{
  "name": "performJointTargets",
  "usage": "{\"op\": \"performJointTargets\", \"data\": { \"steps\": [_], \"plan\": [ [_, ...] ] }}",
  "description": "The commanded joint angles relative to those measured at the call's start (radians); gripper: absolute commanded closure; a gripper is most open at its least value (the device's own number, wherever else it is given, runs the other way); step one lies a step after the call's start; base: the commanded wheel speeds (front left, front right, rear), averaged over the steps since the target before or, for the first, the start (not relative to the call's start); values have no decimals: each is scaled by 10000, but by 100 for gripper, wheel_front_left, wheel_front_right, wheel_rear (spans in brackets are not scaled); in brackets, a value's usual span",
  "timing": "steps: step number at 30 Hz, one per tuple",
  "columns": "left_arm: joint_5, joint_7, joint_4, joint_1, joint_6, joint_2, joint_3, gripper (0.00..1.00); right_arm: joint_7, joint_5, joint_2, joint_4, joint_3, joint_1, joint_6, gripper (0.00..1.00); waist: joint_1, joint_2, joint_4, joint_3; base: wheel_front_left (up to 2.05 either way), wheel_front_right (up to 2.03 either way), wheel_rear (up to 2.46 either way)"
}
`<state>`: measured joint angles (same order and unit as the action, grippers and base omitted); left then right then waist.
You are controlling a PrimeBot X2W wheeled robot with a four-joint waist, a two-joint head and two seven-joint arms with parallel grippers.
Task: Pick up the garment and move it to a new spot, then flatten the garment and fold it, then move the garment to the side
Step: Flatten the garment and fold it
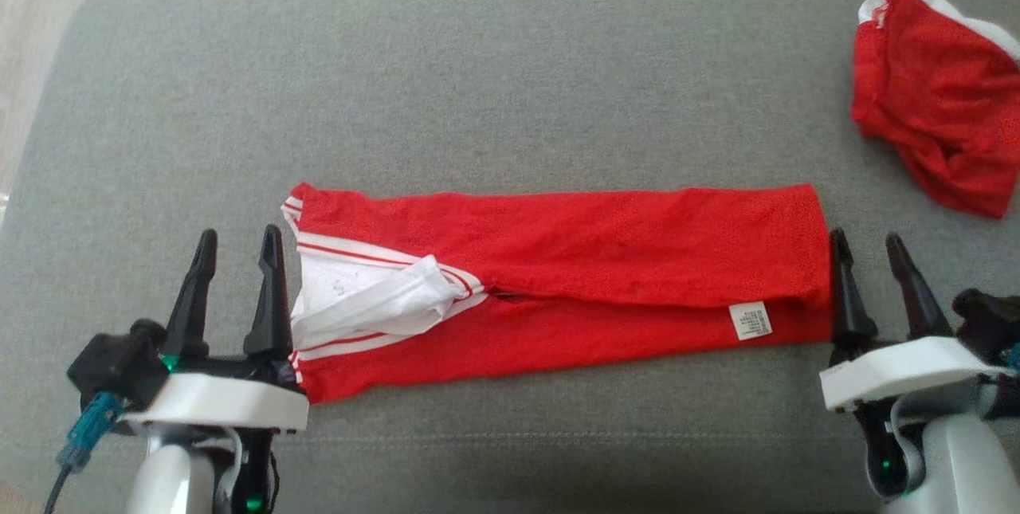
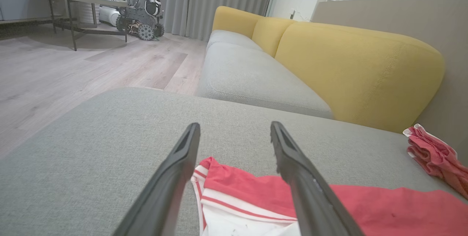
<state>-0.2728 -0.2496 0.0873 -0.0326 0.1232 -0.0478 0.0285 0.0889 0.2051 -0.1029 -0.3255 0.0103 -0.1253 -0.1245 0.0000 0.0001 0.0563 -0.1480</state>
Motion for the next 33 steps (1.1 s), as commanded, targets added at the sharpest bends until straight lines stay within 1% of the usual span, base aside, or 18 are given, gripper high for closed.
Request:
{"op": "performJointTargets", "data": {
  "steps": [1, 5, 10, 23, 27, 28, 29, 30, 33],
  "plan": [
    [75, -121, -273, -481, 33, -34, -301, 0, -104, 186, 97, 89, 40, -362, -62, 0, 0, -1, 57, -85, 0, 0, 0],
    [-5, -121, -207, -597, 52, -28, -197, 0, -415, 470, 326, -641, -409, -675, -62, 0, 0, -1, 143, -270, 0, 0, 0],
    [-10, -122, -166, -682, 63, -26, -233, 0, -630, 779, 460, -1536, -829, -1029, -62, 0, 0, -1, 270, -410, 0, 0, 0],
    [43, -122, -169, -854, 73, -25, -288, 0, -929, 773, 517, -3114, -612, -1691, -62, 0, 0, -1, 362, -641, 0, 0, 0],
    [65, -122, -169, -891, 73, -25, -292, 0, -1062, 914, 522, -3419, -247, -1831, -62, 0, 0, -1, 363, -670, 0, 0, 0],
    [72, -122, -164, -900, 73, -25, -299, 0, -1099, 1014, 522, -3468, -109, -1852, -62, 29, 0, -1, 361, -673, 0, 0, 0],
    [80, -122, -158, -907, 73, -25, -309, 0, -1119, 1121, 523, -3503, 22, -1869, -62, 79, 0, -1, 357, -674, 0, 0, 0],
    [88, -122, -152, -913, 73, -25, -323, 0, -1117, 1188, 523, -3526, 133, -1885, -62, 100, 0, -1, 350, -672, 0, 0, 0],
    [105, -122, -138, -925, 74, -24, -357, 0, -1018, 1222, 519, -3563, 262, -1941, -62, 100, 0, -1, 321, -652, 0, 0, 0]
  ]
}}
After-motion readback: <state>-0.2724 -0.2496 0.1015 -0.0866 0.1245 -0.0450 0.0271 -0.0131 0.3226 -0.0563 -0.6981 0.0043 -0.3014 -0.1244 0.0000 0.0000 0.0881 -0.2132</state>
